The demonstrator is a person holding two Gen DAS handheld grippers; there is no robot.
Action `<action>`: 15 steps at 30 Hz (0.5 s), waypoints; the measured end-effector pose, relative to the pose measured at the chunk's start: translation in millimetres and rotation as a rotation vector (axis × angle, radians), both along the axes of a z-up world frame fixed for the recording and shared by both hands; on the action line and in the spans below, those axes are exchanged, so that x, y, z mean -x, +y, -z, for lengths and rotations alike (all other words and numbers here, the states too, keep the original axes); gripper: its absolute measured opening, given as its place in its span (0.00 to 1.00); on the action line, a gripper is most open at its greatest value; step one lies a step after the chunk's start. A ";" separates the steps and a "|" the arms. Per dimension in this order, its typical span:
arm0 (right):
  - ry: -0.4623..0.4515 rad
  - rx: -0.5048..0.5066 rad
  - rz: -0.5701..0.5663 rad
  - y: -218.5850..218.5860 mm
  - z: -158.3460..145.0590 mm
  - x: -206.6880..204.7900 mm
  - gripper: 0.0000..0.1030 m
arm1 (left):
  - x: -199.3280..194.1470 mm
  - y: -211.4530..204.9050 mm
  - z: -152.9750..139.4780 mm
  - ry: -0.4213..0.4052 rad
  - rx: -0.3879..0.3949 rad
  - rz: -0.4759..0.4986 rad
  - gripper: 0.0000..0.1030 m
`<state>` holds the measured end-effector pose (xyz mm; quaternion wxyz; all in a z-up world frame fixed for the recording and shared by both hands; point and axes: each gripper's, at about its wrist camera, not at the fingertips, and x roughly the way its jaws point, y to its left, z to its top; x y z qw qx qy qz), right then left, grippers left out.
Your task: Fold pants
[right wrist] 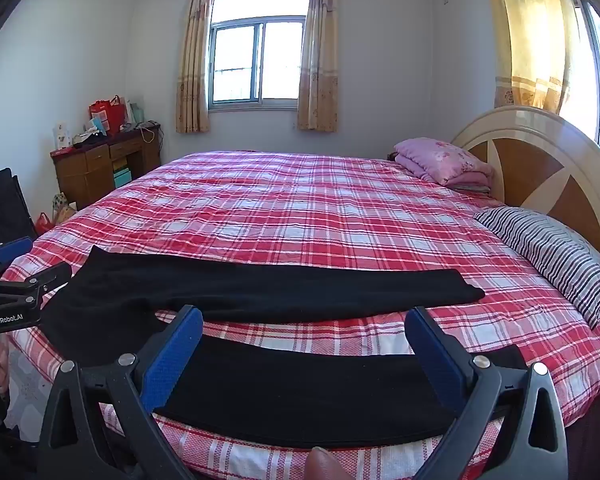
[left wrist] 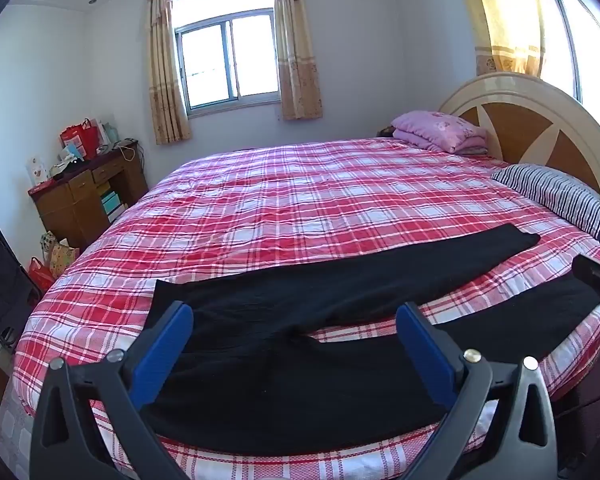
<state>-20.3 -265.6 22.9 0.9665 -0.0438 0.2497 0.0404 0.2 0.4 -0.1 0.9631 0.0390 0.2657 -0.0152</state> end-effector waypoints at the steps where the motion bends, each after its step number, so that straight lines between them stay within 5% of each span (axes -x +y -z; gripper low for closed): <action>1: 0.000 0.000 0.000 -0.1 0.1 0.0 0.99 | -0.2 0.0 0.1 0.000 -0.001 0.000 1.00; 15: 0.005 0.004 0.000 1.1 0.1 -0.7 0.99 | 0.4 6.3 0.1 -0.009 -0.012 -0.003 1.00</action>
